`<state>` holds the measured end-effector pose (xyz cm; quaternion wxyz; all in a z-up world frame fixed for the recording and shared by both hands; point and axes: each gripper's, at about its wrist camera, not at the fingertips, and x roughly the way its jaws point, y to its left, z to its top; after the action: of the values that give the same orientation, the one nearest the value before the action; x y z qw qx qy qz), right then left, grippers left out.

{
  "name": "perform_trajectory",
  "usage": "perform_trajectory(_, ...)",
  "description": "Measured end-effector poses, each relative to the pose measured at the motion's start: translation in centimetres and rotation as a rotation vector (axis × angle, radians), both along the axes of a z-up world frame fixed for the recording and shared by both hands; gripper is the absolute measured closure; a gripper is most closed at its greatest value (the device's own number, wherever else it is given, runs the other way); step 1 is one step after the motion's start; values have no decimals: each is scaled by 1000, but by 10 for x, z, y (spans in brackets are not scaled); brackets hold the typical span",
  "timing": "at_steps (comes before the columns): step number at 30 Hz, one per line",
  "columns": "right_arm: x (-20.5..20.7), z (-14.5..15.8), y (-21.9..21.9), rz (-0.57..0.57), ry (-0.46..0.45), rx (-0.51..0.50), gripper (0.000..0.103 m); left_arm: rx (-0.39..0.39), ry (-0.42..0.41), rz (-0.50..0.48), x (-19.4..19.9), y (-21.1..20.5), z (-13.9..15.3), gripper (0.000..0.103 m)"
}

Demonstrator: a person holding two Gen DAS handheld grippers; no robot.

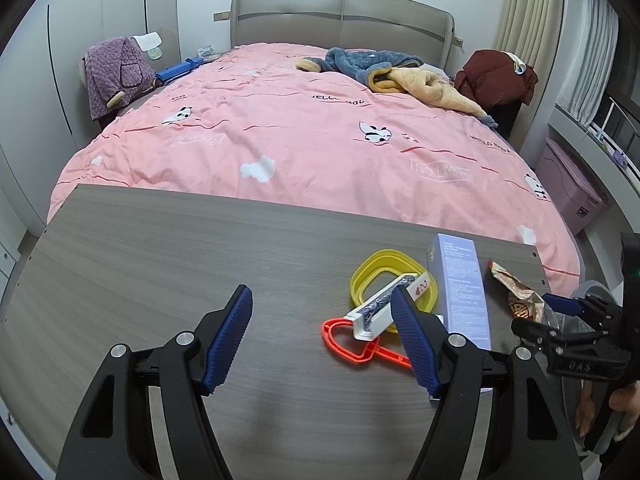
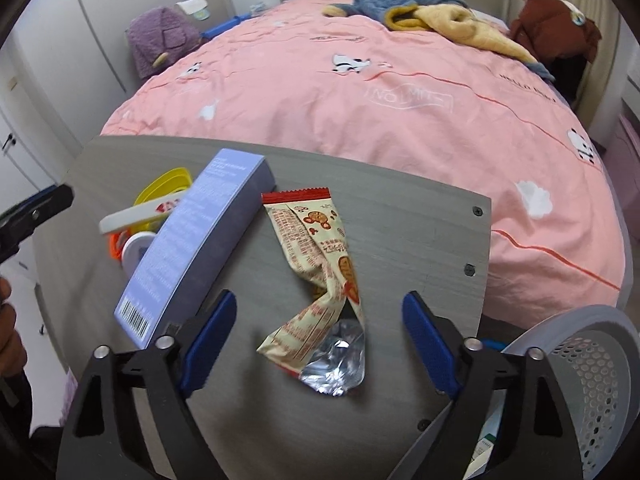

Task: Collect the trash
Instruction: 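Grasp the snack wrapper with the right gripper and lift it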

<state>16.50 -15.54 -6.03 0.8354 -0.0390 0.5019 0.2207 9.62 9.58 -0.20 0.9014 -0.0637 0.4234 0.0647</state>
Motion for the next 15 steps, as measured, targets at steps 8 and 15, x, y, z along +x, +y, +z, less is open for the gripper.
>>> perform_trajectory(8, 4, -4, 19, -32, -34, -73, 45, 7, 7, 35, -10, 21, -2, 34)
perform_trajectory(15, 4, -6, 22, -84, -28, -91, 67, 0, 18, 23, -17, 27, -8, 34)
